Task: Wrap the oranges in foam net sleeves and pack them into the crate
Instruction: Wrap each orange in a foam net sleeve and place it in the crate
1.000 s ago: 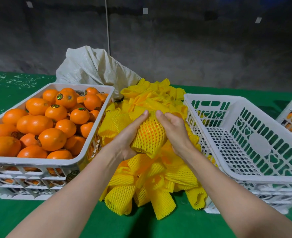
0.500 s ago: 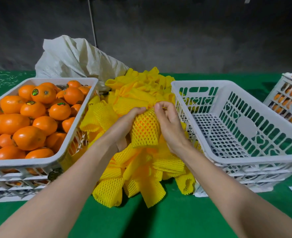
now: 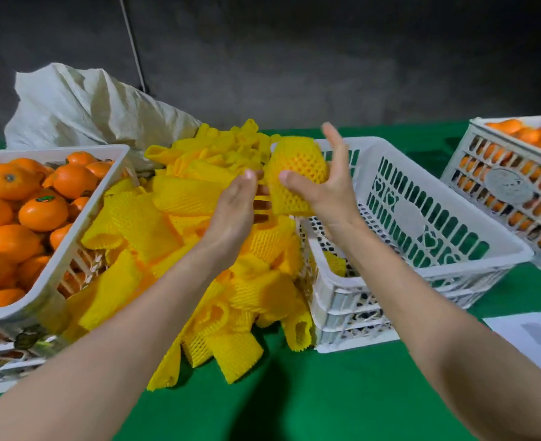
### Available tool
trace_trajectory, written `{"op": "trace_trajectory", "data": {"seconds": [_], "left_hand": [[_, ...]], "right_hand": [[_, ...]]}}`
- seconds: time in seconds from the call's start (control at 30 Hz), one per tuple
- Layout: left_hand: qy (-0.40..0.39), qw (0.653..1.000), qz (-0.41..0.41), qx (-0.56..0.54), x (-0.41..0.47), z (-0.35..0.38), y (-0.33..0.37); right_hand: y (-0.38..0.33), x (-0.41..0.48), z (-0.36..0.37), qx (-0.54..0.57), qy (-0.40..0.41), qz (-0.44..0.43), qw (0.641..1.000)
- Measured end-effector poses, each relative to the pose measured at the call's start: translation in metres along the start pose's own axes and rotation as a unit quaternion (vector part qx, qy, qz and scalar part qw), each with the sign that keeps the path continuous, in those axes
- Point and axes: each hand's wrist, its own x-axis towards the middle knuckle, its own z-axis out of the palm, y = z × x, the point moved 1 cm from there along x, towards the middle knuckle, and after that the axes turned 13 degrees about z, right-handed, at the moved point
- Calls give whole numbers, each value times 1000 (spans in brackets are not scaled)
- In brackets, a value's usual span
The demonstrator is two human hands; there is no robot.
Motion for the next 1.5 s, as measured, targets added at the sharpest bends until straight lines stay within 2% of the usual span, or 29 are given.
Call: {"op": "trace_trajectory", "data": {"seconds": [0.1, 0.17, 0.2, 0.27, 0.33, 0.37, 0.5, 0.53, 0.57, 0.63, 0.67, 0.7, 0.73, 0.8, 0.87, 0.9, 1.0, 1.03, 1.1, 1.2, 1.3, 1.37, 1.5], "left_hand": [[-32, 999, -9, 23, 0, 20, -17], [-76, 996, -9, 43, 1, 31, -26], [-94, 994, -8, 59, 3, 36, -28], [-120, 989, -9, 87, 8, 44, -34], [-137, 984, -18, 108, 15, 50, -40], [-141, 983, -26, 116, 17, 51, -42], [-137, 982, -57, 117, 23, 52, -47], [-137, 982, -64, 112, 24, 51, -47], [-138, 982, -71, 106, 24, 50, -47], [-137, 983, -81, 91, 24, 49, -49], [-132, 984, -84, 84, 24, 48, -50], [-127, 985, -85, 77, 23, 48, -50], [-120, 987, -86, 70, 22, 48, -50], [-106, 989, -85, 50, 18, 47, -47], [-95, 992, -76, 32, 13, 42, -42], [-86, 993, -72, 29, 11, 37, -39], [-44, 996, -69, 36, 13, 7, -29], [-29, 997, -67, 40, 14, -7, -25], [-1, 997, -69, 44, 16, -34, -17], [38, 995, -76, 61, 15, -71, -9], [80, 989, -74, 98, 8, -107, -3], [112, 982, -75, 131, 3, -140, 1], [180, 956, -46, 226, -13, -215, 9]], "right_hand": [[9, 38, -39, -35, 120, 83, 989], [22, 59, -55, -160, 139, 121, 970], [31, 68, -59, -250, 122, 147, 949], [49, 85, -58, -413, 57, 198, 887], [67, 99, -49, -510, -14, 230, 829], [75, 105, -43, -529, -40, 236, 814], [104, 116, -20, -490, -85, 260, 828], [112, 116, -17, -490, -113, 280, 818], [116, 113, -16, -515, -147, 304, 788], [122, 110, -22, -605, -196, 337, 694], [122, 108, -26, -640, -203, 339, 659], [121, 107, -28, -656, -195, 343, 643], [123, 107, -29, -661, -184, 340, 644], [125, 109, -27, -644, -179, 331, 666], [127, 114, -19, -612, -191, 287, 712], [124, 117, -17, -600, -165, 242, 745], [92, 121, -13, -457, 53, 122, 880], [76, 118, -9, -400, 105, 74, 907], [46, 101, 11, -336, 116, -38, 934], [15, 55, 66, -296, -17, -161, 941], [12, 14, 124, -330, -147, -182, 915], [18, -2, 155, -356, -183, -165, 902], [26, -13, 210, -425, -194, -114, 877]]}}
